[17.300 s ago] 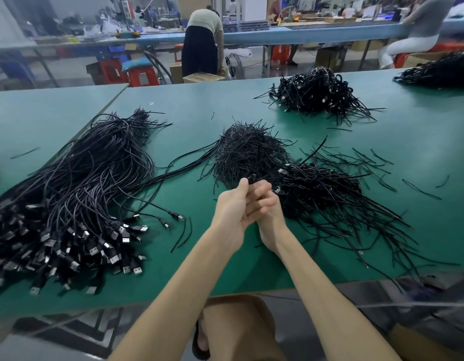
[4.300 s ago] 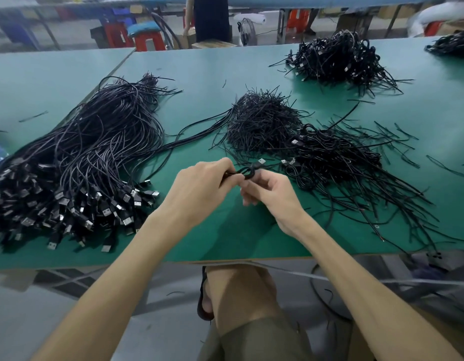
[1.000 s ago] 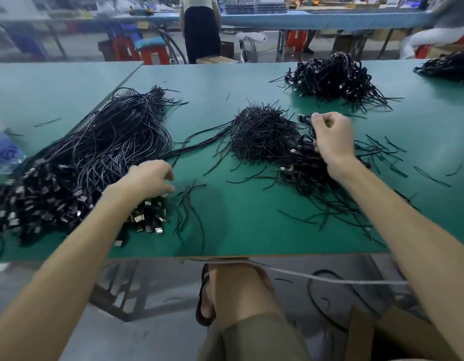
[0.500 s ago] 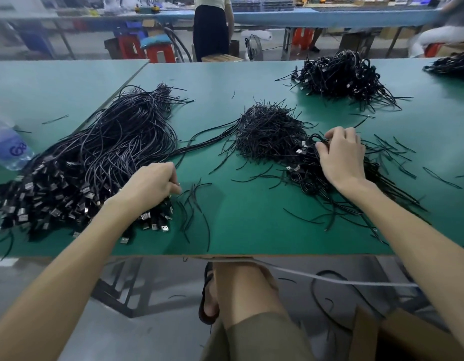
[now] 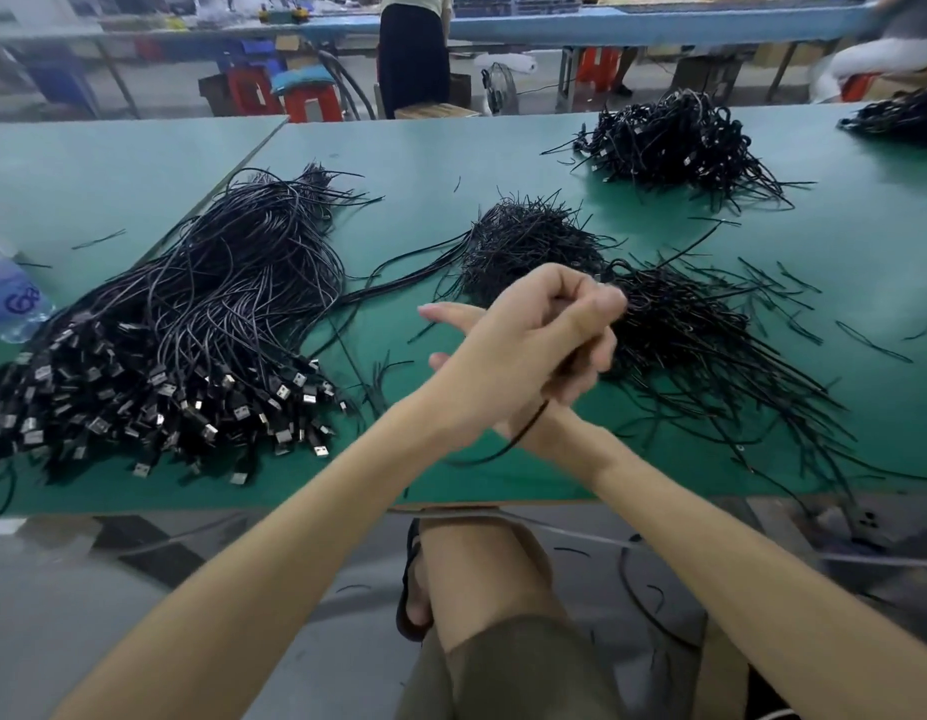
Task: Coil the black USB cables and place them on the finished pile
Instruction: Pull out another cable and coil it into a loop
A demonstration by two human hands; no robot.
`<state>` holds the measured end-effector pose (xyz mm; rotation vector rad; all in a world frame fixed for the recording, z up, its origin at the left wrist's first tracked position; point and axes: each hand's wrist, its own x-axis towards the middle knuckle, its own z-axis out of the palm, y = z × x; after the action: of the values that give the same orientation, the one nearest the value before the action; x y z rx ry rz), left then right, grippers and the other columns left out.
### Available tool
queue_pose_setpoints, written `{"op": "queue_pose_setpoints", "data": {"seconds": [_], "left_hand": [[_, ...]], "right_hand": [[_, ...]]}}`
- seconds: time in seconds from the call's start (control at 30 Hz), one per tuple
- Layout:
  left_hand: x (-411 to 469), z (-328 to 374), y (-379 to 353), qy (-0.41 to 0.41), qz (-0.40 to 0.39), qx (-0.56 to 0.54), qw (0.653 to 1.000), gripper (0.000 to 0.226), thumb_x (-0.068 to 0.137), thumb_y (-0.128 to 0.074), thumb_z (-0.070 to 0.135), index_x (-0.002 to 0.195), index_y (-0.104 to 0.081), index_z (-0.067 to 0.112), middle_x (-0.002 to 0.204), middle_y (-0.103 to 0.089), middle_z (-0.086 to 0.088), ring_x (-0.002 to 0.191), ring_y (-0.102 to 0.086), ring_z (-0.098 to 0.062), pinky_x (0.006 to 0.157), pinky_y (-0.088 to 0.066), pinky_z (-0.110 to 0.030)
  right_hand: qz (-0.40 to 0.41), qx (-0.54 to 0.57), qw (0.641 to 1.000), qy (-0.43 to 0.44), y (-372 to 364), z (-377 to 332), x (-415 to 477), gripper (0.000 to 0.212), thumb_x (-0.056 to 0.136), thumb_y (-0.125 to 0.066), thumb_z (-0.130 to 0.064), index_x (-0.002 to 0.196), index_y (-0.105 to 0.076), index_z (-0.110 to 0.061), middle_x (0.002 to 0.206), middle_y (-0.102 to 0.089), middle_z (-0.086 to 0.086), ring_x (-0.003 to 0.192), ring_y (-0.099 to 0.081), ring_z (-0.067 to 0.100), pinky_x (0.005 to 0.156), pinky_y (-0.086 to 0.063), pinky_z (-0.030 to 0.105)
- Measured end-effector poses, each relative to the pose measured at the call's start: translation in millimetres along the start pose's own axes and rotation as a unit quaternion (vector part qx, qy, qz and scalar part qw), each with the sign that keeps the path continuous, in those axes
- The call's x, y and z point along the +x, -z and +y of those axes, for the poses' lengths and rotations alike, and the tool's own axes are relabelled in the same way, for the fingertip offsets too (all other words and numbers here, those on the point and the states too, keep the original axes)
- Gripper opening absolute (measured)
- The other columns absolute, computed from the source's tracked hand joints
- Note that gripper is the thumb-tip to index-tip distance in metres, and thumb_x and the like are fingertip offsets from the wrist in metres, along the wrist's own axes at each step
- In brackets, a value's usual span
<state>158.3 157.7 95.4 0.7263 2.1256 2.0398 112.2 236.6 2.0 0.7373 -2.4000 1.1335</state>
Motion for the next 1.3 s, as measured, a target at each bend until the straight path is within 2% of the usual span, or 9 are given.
{"op": "queue_pose_setpoints", "data": {"seconds": [0.1,0.23,0.43,0.67,0.8,0.93,1.03,1.13,1.3], "left_hand": [[2.5,-3.3,8.4,0.029,0.023,-0.001,0.999,0.020,0.108,-0.046,0.023,0.095,-0.045,0.008,0.062,-0.040,0.003,0.050,-0.023,-0.012,0.046,-0.018,-0.018],[-2.9,-5.9,26.0,-0.003,-0.019,-0.071,0.997,0.023,0.108,-0.044,0.022,0.106,-0.060,0.006,0.068,-0.038,0.003,0.058,-0.026,-0.012,0.056,-0.020,-0.022],[-4.2,-2.9,41.4,-0.072,0.001,-0.052,0.996,0.021,0.105,-0.044,0.012,0.104,-0.064,0.006,0.073,-0.050,0.002,0.071,-0.041,-0.012,0.069,-0.032,-0.025],[-6.5,2.9,43.2,-0.015,-0.008,-0.064,0.998,0.044,0.108,-0.034,0.040,0.104,-0.067,0.011,0.053,-0.047,0.003,0.044,-0.037,-0.015,0.046,-0.035,-0.028],[-14.0,3.9,35.1,-0.034,-0.046,-0.013,0.998,0.048,0.109,-0.033,0.038,0.081,-0.059,0.009,0.048,-0.041,0.001,0.048,-0.038,-0.020,0.059,-0.047,-0.042],[-16.8,2.1,38.9,-0.070,-0.077,0.145,0.984,0.040,0.108,-0.042,0.029,0.071,-0.052,0.015,0.050,-0.049,0.008,0.046,-0.044,-0.019,0.056,-0.044,-0.029],[-19.2,-18.0,34.1,0.000,-0.193,0.474,0.859,0.034,0.104,-0.049,0.042,0.072,-0.052,0.030,0.062,-0.064,0.017,0.053,-0.054,-0.002,0.062,-0.044,-0.023],[-23.8,-44.8,41.8,0.058,-0.167,0.659,0.731,0.019,0.105,-0.042,0.040,0.089,-0.046,0.031,0.088,-0.071,0.006,0.078,-0.066,-0.022,0.064,-0.043,-0.036],[-19.6,-78.1,73.5,0.093,-0.063,0.562,0.820,0.020,0.106,-0.045,0.020,0.124,-0.052,0.016,0.079,-0.062,0.005,0.083,-0.061,-0.024,0.068,-0.041,-0.035]], "right_hand": [[0.000,0.156,0.987,0.021,-1.9,-17.1,-4.1,0.030,0.109,-0.027,0.002,0.127,-0.051,0.006,0.113,-0.065,-0.008,0.106,-0.059,-0.005,0.094,-0.048,0.017],[-0.053,0.385,0.906,-0.170,13.1,-7.9,-7.6,0.028,0.107,-0.037,-0.003,0.091,-0.060,-0.008,0.082,-0.068,-0.007,0.076,-0.064,-0.002,0.076,-0.053,0.018],[-0.123,0.464,0.854,-0.204,23.1,-13.6,-21.1,0.074,0.095,-0.035,-0.065,0.088,-0.074,-0.003,0.078,-0.070,0.018,0.072,-0.070,0.031,0.076,-0.058,0.035],[-0.066,0.326,0.933,-0.138,18.7,-19.1,-36.3,0.059,0.100,-0.044,-0.052,0.079,-0.066,-0.001,0.071,-0.050,0.032,0.060,-0.040,0.023,0.063,-0.033,0.037],[0.031,0.191,0.972,-0.136,24.1,-1.9,-25.9,0.042,0.105,-0.053,-0.029,0.080,-0.069,0.001,0.073,-0.062,0.021,0.069,-0.053,0.039,0.069,-0.045,0.053],[0.057,-0.018,0.998,-0.023,38.2,5.3,-24.3,0.035,0.094,-0.044,-0.027,0.069,-0.060,-0.008,0.072,-0.063,0.006,0.068,-0.055,0.026,0.065,-0.039,0.037],[0.043,-0.216,0.974,0.058,55.0,14.3,-22.7,0.031,0.094,-0.057,-0.026,0.070,-0.057,-0.008,0.068,-0.058,0.008,0.066,-0.053,0.028,0.070,-0.034,0.037],[0.035,-0.198,0.979,0.025,64.3,18.0,-23.7,0.037,0.098,-0.065,-0.033,0.073,-0.060,-0.007,0.068,-0.054,0.002,0.067,-0.051,0.027,0.076,-0.044,0.043],[0.011,-0.076,0.997,0.018,59.4,7.6,-29.8,0.046,0.105,-0.045,-0.034,0.068,-0.048,-0.006,0.064,-0.048,0.001,0.061,-0.046,0.028,0.071,-0.043,0.044]]}}
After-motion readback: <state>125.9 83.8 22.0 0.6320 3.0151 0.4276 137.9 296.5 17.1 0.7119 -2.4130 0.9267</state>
